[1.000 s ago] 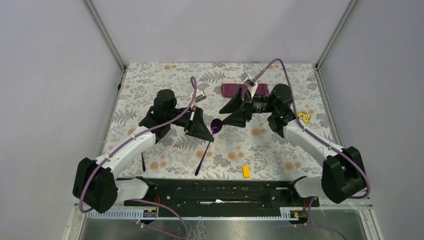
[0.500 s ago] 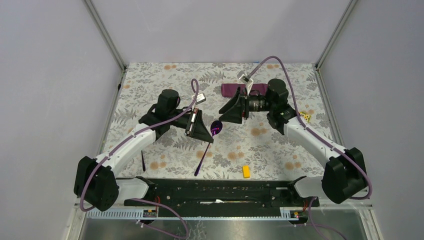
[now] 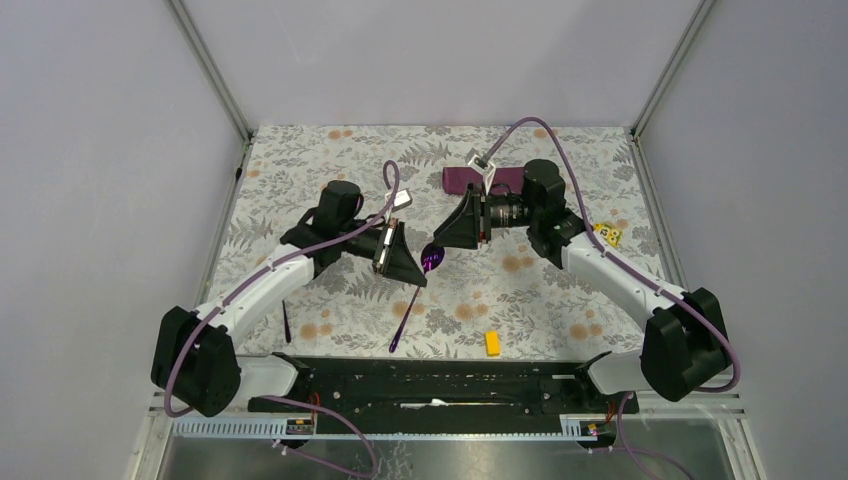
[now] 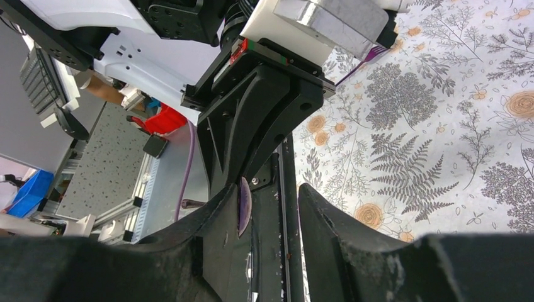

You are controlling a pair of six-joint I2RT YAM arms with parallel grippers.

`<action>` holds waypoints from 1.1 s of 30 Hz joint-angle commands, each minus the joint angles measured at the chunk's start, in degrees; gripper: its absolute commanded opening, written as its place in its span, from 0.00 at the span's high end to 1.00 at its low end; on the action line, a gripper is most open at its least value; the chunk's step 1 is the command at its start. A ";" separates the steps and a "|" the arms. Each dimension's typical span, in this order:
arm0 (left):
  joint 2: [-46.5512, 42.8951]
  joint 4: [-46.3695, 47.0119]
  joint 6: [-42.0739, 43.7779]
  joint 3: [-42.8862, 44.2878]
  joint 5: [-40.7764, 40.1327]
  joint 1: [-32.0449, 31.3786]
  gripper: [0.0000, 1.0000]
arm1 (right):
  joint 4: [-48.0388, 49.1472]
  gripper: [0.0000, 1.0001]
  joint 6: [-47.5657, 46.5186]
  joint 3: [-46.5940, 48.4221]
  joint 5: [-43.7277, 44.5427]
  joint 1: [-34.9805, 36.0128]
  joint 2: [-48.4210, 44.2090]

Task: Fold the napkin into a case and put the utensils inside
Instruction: Pass from the left arm to the right, then pick up the spoon from the folded napkin.

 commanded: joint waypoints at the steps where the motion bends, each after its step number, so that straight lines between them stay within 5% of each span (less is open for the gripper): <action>1: 0.90 1.63 0.85 2.04 0.09 0.58 1.00 | -1.40 0.54 -2.35 0.38 1.31 1.17 -0.84; 13: 1.34 1.63 0.85 1.43 0.35 1.89 1.00 | -1.82 0.66 -3.79 -0.51 1.25 2.15 0.93; 17: 1.56 1.63 0.75 1.50 0.35 1.91 1.00 | -0.86 0.96 -4.07 -1.12 1.98 2.15 0.56; 19: 1.72 1.72 0.71 1.72 0.09 2.23 1.00 | -1.74 1.00 -5.37 -1.45 5.80 2.11 -0.25; 24: 3.52 2.43 -1.45 2.56 -1.94 8.10 0.56 | -4.67 1.00 -4.88 -1.64 20.81 -2.03 -0.67; 28: 6.40 0.29 -2.10 5.29 -9.58 15.22 0.44 | -0.61 1.00 0.08 -5.36 30.54 -13.59 0.83; 30: 9.68 -0.80 -1.69 7.64 -15.71 15.99 0.05 | 1.69 1.00 -1.34 -4.58 34.31 -17.08 4.04; 33: 14.19 3.10 -3.35 10.37 -25.39 14.80 0.05 | 2.03 1.00 0.80 0.75 33.09 -23.94 13.13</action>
